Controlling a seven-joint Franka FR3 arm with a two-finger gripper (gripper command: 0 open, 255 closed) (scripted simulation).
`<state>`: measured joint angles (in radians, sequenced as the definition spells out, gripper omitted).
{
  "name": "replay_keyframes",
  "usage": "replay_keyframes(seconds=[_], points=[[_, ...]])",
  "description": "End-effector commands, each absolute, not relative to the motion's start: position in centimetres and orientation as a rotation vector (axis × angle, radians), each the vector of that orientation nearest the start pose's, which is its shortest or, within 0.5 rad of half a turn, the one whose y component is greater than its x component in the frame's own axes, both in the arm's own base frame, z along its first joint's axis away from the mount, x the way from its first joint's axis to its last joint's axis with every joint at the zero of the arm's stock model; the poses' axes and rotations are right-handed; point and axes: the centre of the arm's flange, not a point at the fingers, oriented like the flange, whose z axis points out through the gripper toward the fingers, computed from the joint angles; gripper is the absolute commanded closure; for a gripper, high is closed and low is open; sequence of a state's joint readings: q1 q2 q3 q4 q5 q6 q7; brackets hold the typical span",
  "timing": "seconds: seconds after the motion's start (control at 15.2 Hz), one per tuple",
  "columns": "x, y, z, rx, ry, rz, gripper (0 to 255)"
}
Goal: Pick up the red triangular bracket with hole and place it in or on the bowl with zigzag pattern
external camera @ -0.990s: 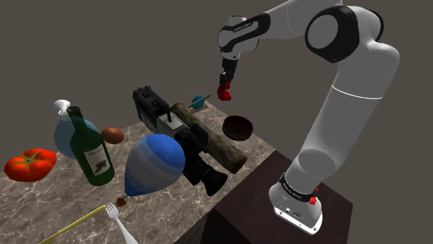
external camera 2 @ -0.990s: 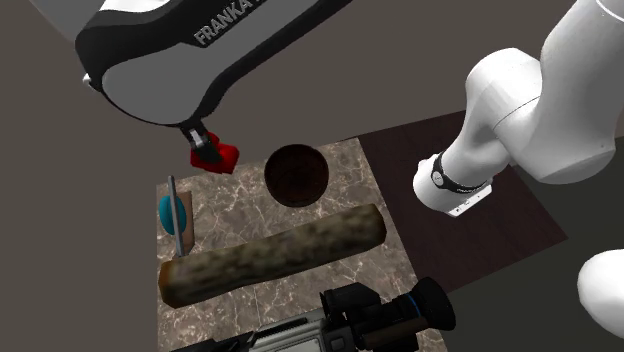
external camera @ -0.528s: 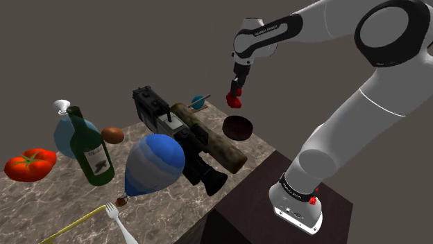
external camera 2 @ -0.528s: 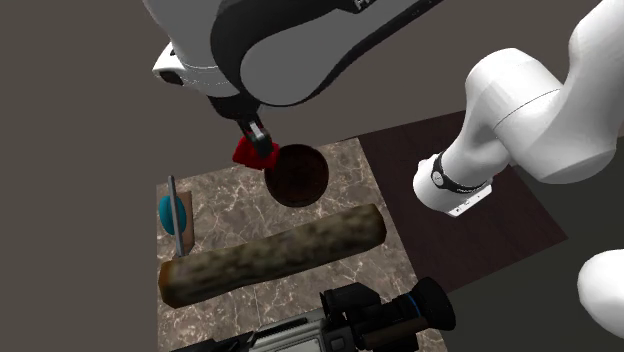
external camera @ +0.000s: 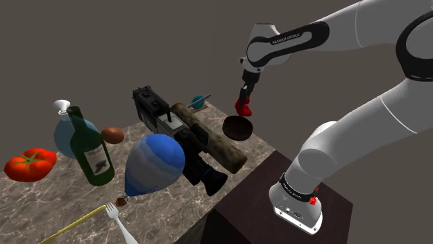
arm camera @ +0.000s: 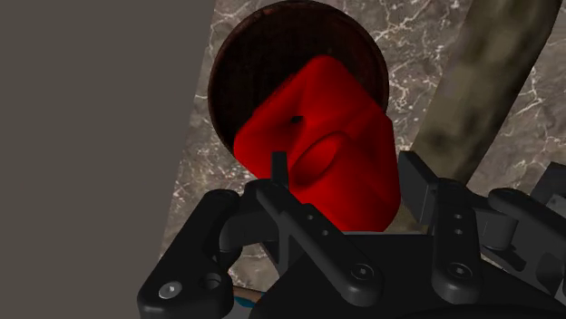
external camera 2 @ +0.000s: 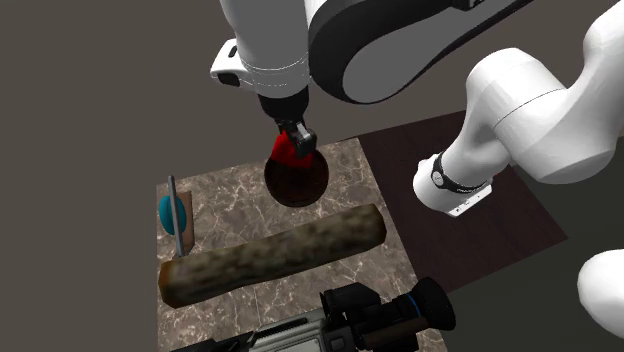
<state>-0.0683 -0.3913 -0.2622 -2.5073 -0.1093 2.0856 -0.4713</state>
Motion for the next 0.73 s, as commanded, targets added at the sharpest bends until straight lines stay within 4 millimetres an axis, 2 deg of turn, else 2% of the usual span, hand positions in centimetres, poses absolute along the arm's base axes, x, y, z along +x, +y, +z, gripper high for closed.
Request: replay_keyframes(seconds=[0.0, 0.66], points=[[38.8, -13.8, 40.2, -3.103, -0.339, 0.053, 255], [38.8, -13.8, 34.9, -3.103, -0.339, 0.053, 255]])
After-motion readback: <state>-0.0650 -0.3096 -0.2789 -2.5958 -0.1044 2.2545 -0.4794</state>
